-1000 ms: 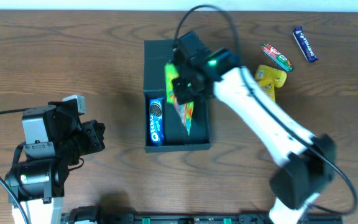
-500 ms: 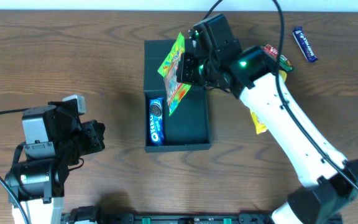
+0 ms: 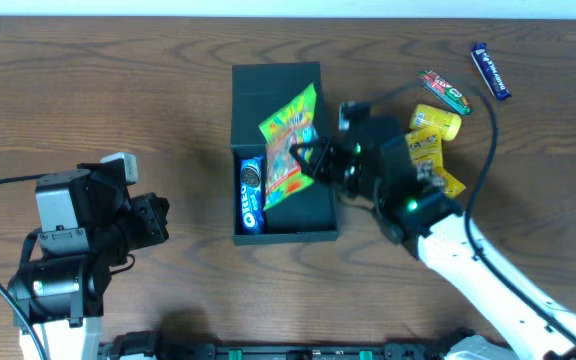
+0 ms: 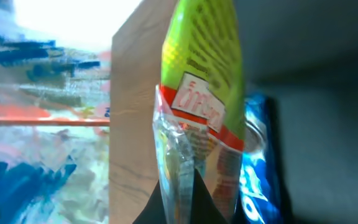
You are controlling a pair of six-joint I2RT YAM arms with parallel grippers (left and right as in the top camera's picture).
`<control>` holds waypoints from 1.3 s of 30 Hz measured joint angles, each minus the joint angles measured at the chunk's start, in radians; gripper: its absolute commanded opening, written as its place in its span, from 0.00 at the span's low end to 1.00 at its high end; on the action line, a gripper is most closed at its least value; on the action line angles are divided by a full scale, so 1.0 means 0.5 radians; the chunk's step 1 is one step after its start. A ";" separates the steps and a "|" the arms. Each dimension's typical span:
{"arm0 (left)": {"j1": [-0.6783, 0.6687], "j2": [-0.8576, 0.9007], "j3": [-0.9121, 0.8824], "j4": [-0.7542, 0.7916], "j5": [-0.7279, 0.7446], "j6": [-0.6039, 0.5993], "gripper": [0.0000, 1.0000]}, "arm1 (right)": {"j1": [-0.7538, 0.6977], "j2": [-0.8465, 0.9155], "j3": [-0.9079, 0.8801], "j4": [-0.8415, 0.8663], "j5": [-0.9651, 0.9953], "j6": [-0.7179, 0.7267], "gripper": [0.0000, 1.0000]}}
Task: Pack container
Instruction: 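Lower the Haribo bag flat into the box and open the right gripper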
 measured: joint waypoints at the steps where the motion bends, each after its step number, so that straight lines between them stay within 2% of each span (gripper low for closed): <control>1: 0.000 0.000 0.000 0.002 0.000 0.001 0.06 | 0.011 0.000 -0.082 0.113 0.002 0.049 0.01; 4: 0.000 0.000 0.000 0.001 0.000 0.001 0.06 | 0.069 0.000 -0.296 0.429 0.019 0.184 0.01; 12: 0.000 0.000 0.000 0.002 0.000 0.001 0.06 | 0.179 -0.001 -0.429 0.461 0.119 0.323 0.01; 13: 0.000 0.000 0.000 0.001 0.000 0.001 0.06 | 0.192 -0.001 -0.436 0.459 0.134 0.327 0.08; 14: 0.000 0.000 0.000 0.002 0.000 0.001 0.06 | 0.200 -0.001 -0.438 0.452 0.150 0.327 0.41; 15: 0.000 0.000 0.000 0.001 0.000 0.001 0.06 | 0.203 -0.001 -0.438 0.436 0.158 0.315 0.98; 23: 0.000 0.000 0.000 -0.042 0.000 0.001 0.06 | 0.098 -0.072 -0.424 0.208 0.179 0.158 0.99; 27: 0.000 0.000 0.000 -0.043 0.000 0.001 0.06 | -0.036 -0.199 -0.272 -0.330 0.240 0.029 0.99; 31: 0.000 0.000 0.000 -0.042 0.000 0.001 0.06 | -0.092 -0.289 0.094 -0.944 0.377 -0.221 0.99; 36: 0.000 0.000 0.000 -0.043 0.000 0.001 0.06 | -0.052 -0.336 0.456 -1.205 0.498 -0.708 0.99; 37: 0.000 0.000 0.000 -0.042 0.000 0.001 0.06 | -0.034 -0.336 0.459 -1.231 0.504 -0.779 0.98; 38: 0.000 0.000 0.000 -0.043 0.000 0.001 0.06 | -0.005 -0.325 0.460 -1.281 0.514 -0.855 0.87; 39: 0.000 0.000 0.000 -0.041 0.000 0.001 0.06 | 0.027 -0.298 0.460 -1.321 0.525 -0.917 0.63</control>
